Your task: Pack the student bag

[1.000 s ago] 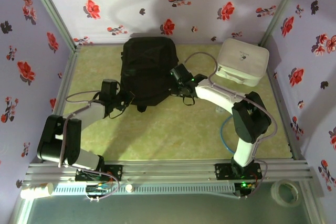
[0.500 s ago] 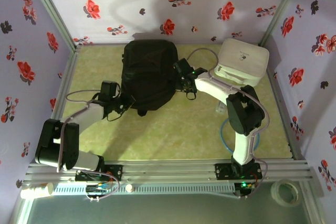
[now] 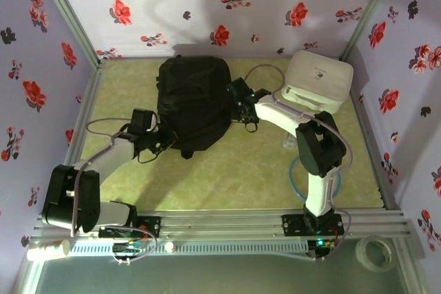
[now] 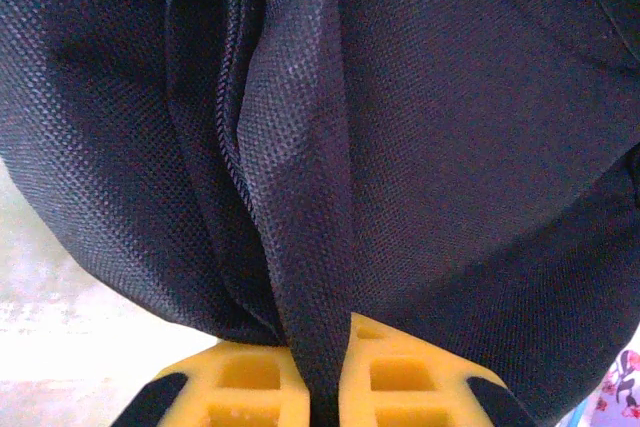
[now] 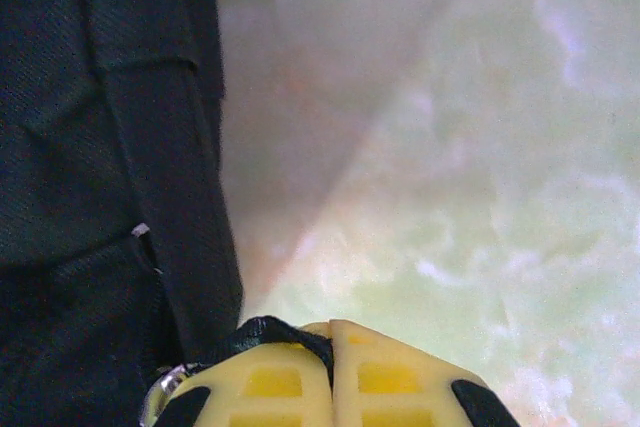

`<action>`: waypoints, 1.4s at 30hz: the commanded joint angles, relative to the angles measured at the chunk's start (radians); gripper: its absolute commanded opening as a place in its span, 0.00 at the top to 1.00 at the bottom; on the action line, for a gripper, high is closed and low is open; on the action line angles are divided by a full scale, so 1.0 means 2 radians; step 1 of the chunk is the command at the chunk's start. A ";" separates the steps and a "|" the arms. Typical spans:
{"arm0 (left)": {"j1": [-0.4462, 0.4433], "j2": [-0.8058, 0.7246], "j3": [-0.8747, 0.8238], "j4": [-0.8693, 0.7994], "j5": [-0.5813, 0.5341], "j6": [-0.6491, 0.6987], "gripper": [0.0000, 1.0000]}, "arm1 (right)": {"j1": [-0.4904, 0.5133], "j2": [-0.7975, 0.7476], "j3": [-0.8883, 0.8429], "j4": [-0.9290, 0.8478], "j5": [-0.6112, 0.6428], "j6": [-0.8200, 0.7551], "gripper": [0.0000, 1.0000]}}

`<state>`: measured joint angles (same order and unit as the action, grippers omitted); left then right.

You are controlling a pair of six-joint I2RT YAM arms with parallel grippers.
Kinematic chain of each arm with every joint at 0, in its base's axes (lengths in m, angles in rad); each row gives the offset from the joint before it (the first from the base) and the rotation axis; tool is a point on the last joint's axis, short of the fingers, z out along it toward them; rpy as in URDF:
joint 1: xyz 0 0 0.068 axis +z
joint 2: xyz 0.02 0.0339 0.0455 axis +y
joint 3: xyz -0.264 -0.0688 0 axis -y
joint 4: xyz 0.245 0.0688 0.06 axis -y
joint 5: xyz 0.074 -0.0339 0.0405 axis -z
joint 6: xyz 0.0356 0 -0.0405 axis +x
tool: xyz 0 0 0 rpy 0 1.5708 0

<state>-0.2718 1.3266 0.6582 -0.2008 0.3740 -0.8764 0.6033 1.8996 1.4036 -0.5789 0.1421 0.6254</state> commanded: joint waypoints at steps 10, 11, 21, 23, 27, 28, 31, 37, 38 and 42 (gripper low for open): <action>-0.051 -0.087 0.019 -0.239 -0.076 0.050 0.63 | -0.008 -0.143 -0.143 0.026 -0.053 -0.004 0.73; -0.051 -0.090 0.038 -0.251 -0.085 0.059 0.56 | -0.009 -0.148 -0.130 0.023 -0.054 -0.019 0.64; -0.064 -0.037 0.217 -0.248 -0.133 0.136 0.33 | -0.052 -0.161 -0.087 0.095 -0.092 -0.042 0.25; -0.076 0.004 0.251 -0.223 -0.132 0.144 0.33 | -0.061 -0.147 -0.082 0.107 -0.101 -0.027 0.24; -0.105 0.092 0.324 -0.194 -0.128 0.156 0.34 | -0.068 -0.123 -0.077 0.122 -0.116 -0.015 0.24; -0.111 0.116 0.344 -0.191 -0.124 0.160 0.35 | -0.069 -0.117 -0.077 0.124 -0.121 -0.013 0.24; -0.126 0.178 0.390 -0.182 -0.119 0.159 0.39 | -0.072 -0.101 -0.077 0.126 -0.128 -0.008 0.24; -0.135 0.260 0.450 -0.169 -0.112 0.146 0.51 | -0.072 -0.078 -0.078 0.129 -0.142 -0.002 0.24; -0.136 0.269 0.456 -0.168 -0.112 0.144 0.53 | -0.072 -0.075 -0.079 0.130 -0.144 -0.002 0.24; -0.136 0.292 0.468 -0.166 -0.113 0.140 0.61 | -0.072 -0.068 -0.083 0.132 -0.148 0.003 0.25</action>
<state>-0.5396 1.8874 1.5539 -0.5434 0.1417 -0.5968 0.4644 1.7458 1.2297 -0.3302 -0.1333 0.6125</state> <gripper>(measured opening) 0.397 0.750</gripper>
